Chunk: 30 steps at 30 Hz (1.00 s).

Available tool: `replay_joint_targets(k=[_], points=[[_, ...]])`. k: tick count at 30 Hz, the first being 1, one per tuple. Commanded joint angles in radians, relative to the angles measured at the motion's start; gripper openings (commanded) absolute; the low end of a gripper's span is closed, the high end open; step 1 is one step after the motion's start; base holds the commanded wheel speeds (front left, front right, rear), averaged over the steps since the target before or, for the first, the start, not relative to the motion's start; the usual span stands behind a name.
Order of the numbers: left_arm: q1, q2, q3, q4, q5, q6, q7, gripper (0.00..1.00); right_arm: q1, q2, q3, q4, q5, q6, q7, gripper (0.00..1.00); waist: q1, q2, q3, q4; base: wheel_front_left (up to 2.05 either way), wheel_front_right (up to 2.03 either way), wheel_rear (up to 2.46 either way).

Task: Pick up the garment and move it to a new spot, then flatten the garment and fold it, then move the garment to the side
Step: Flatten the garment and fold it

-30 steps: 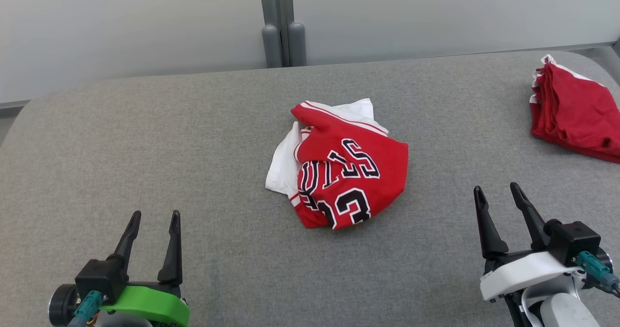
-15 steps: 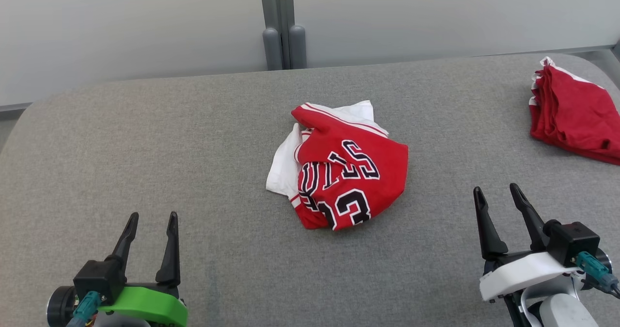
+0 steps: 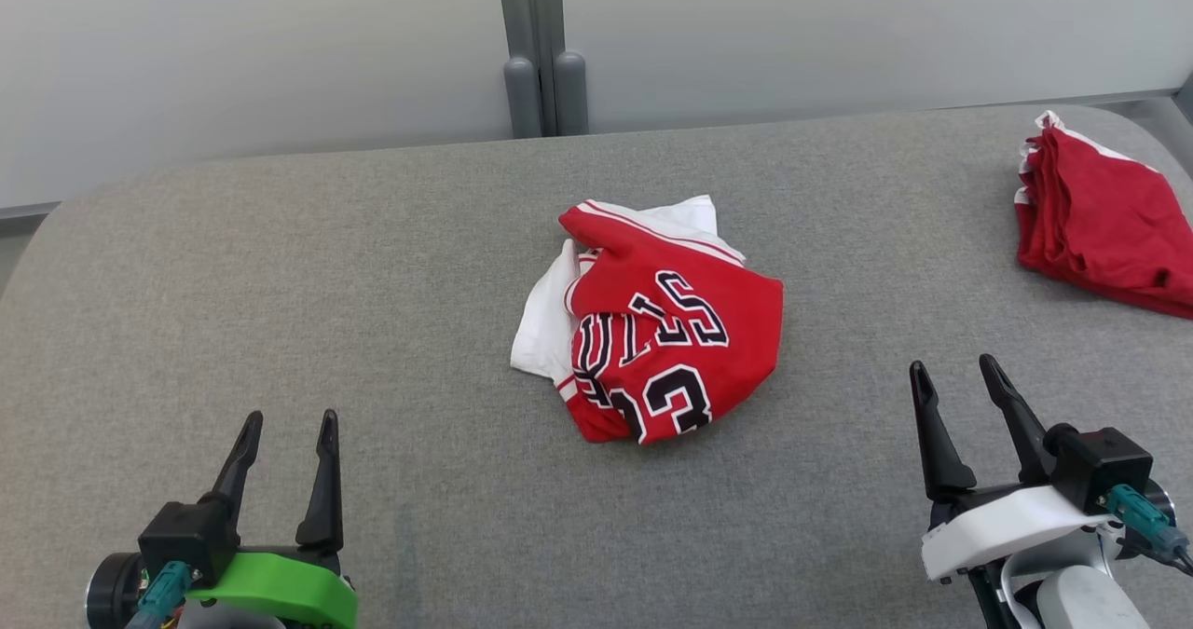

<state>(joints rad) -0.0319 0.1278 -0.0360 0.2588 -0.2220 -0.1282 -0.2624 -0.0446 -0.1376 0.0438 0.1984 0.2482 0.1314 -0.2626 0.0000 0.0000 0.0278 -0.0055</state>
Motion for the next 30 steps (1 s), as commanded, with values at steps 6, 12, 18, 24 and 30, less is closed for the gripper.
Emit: replay_joint_targets(k=[6,12,18,24,30], points=[[-0.013,0.007,-0.005,-0.003,0.012,-0.003,-0.003,1.00,0.001,0.002,0.000,0.003,0.010,-0.002,-0.003,1.00,0.0000,0.0000,0.001,0.002,0.00,0.00,0.00],[-0.016,0.009,-0.012,0.003,0.012,-0.003,-0.003,1.00,-0.012,-0.001,-0.003,0.012,0.017,-0.002,-0.003,1.00,0.0000,0.0000,0.000,0.010,0.00,0.00,0.00],[-0.029,0.009,-0.021,0.003,0.013,-0.003,-0.003,1.00,-0.067,-0.027,0.021,0.025,0.012,-0.002,-0.003,1.00,0.0000,0.0000,0.015,0.029,0.00,0.00,0.00],[-0.055,0.002,-0.043,0.001,0.015,-0.003,-0.003,1.00,-0.194,-0.079,0.045,0.060,0.016,-0.002,0.002,1.00,0.0000,0.0000,0.058,0.066,0.00,0.00,0.00],[-0.099,-0.010,-0.071,0.008,0.011,-0.003,-0.003,1.00,-0.371,-0.141,0.080,0.132,0.030,-0.002,0.032,1.00,0.0000,0.0000,0.128,0.121,0.00,0.00,0.00]])
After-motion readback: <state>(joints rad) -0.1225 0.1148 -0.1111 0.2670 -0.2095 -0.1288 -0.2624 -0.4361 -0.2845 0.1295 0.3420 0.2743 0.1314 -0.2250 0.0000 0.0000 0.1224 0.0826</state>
